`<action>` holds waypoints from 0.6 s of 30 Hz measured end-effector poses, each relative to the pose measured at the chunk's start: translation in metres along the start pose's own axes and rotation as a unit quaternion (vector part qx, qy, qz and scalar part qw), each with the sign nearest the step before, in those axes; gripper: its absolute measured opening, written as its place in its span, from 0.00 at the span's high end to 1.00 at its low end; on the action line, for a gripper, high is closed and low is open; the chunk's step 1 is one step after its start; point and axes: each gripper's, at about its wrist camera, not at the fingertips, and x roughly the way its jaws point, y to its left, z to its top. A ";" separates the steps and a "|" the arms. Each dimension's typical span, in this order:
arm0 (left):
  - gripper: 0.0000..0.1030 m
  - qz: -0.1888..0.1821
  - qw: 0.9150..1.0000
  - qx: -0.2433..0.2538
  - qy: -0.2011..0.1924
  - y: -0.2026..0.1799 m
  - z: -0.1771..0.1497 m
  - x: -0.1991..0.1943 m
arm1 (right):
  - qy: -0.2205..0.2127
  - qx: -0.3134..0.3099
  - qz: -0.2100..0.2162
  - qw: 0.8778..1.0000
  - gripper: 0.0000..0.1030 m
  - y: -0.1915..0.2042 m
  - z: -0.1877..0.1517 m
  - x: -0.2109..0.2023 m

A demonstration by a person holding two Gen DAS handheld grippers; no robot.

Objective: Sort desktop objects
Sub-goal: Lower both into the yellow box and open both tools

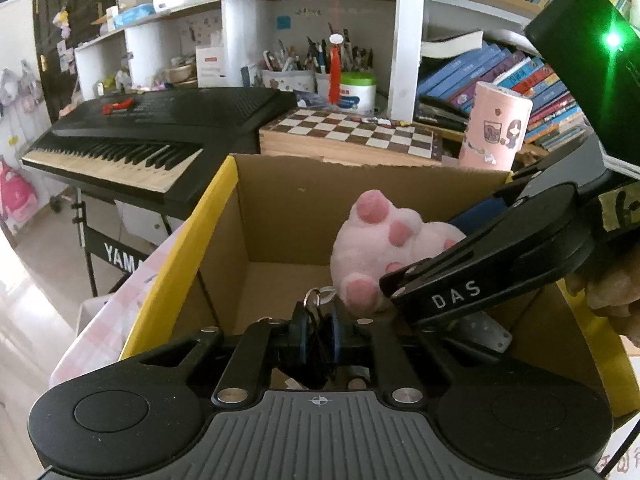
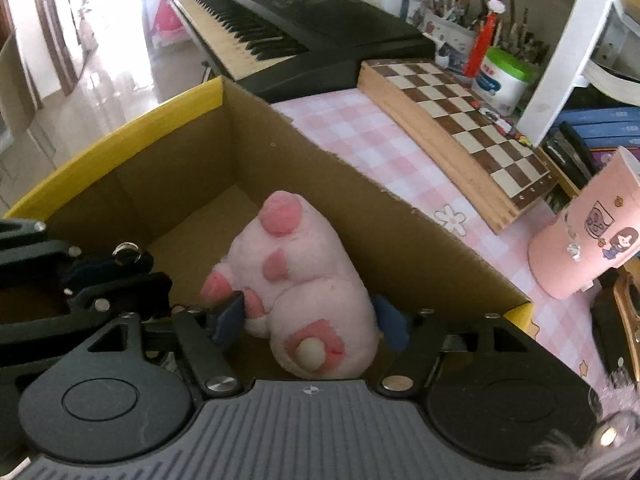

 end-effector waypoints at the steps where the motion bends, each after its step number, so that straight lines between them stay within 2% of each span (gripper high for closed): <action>1: 0.73 0.002 1.000 -0.001 -0.004 0.000 0.000 -0.002 | -0.004 0.003 -0.002 1.000 0.24 -0.001 0.000 -0.002; 2: 0.62 0.002 1.000 -0.001 -0.010 -0.001 0.001 -0.005 | -0.010 0.006 -0.002 1.000 0.23 -0.002 0.000 -0.006; 4: 0.52 0.008 1.000 0.001 -0.022 -0.001 0.002 -0.011 | -0.021 0.012 -0.006 1.000 0.21 -0.004 0.000 -0.012; 6: 0.37 0.008 0.999 -0.001 -0.033 -0.001 0.003 -0.019 | -0.035 0.018 -0.013 0.999 0.21 -0.005 -0.001 -0.021; 11: 0.27 0.006 0.998 -0.006 -0.059 0.000 0.003 -0.039 | -0.078 0.042 -0.027 0.996 0.20 -0.007 -0.005 -0.049; 18: 0.18 0.001 0.995 -0.019 -0.095 0.002 0.001 -0.069 | -0.139 0.076 -0.053 0.986 0.20 -0.001 -0.019 -0.089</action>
